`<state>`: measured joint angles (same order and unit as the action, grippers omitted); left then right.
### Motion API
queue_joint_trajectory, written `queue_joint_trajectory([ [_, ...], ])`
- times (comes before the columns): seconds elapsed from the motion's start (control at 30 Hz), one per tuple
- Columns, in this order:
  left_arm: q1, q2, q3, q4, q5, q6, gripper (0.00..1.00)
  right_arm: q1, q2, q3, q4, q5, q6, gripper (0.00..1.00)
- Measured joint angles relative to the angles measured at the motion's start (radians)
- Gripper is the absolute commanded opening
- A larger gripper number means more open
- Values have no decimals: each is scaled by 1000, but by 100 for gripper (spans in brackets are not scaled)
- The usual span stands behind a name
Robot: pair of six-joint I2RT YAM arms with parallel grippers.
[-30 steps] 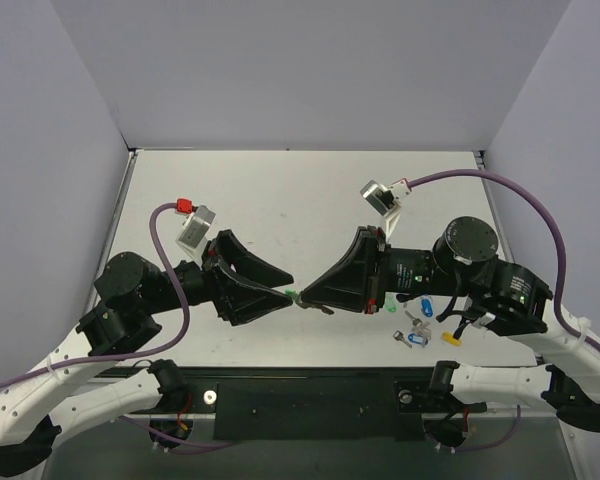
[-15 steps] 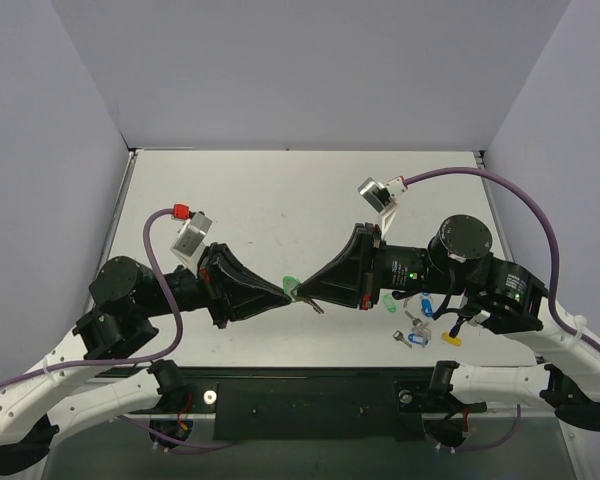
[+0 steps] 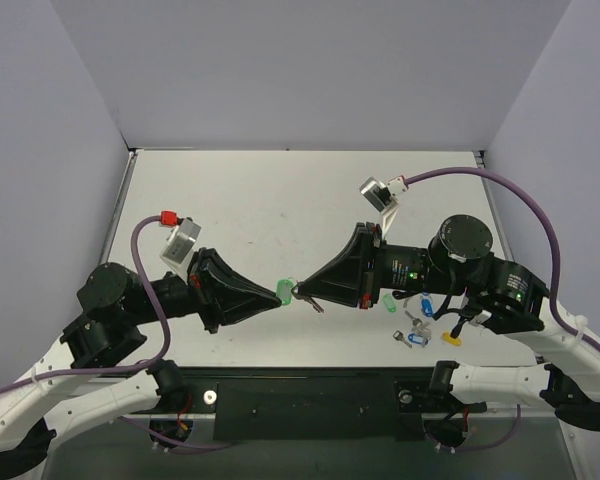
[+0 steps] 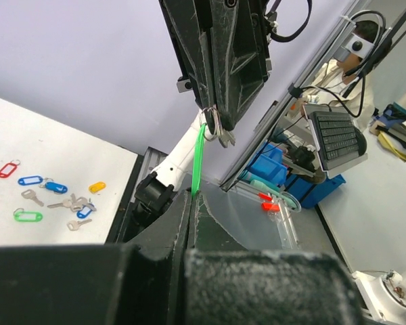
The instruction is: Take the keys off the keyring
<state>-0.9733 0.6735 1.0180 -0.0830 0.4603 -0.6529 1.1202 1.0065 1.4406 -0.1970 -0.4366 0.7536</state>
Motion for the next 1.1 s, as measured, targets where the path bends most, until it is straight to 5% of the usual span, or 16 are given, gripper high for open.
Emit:
queue_joint_trajectory([
  [0.27, 0, -60, 0, -43, -53, 16, 9, 0, 0, 3, -8, 6, -4, 0],
  [0.33, 0, -64, 0, -47, -59, 20, 28, 0, 0, 5, -12, 6, -7, 0],
  [0.4, 0, -64, 0, -52, -55, 25, 57, 0, 0, 10, -23, 6, -13, 0],
  [0.43, 0, -64, 2, -61, -49, 30, 80, 0, 0, 12, -27, 6, -16, 0],
  [0.7, 1, -39, 158, -344, -45, 114, 81, 0, 7, 68, -96, -10, -43, 0],
  [1.1, 1, 20, 280, -378, -88, 218, 74, 1, 84, 134, -171, -136, -56, 0],
])
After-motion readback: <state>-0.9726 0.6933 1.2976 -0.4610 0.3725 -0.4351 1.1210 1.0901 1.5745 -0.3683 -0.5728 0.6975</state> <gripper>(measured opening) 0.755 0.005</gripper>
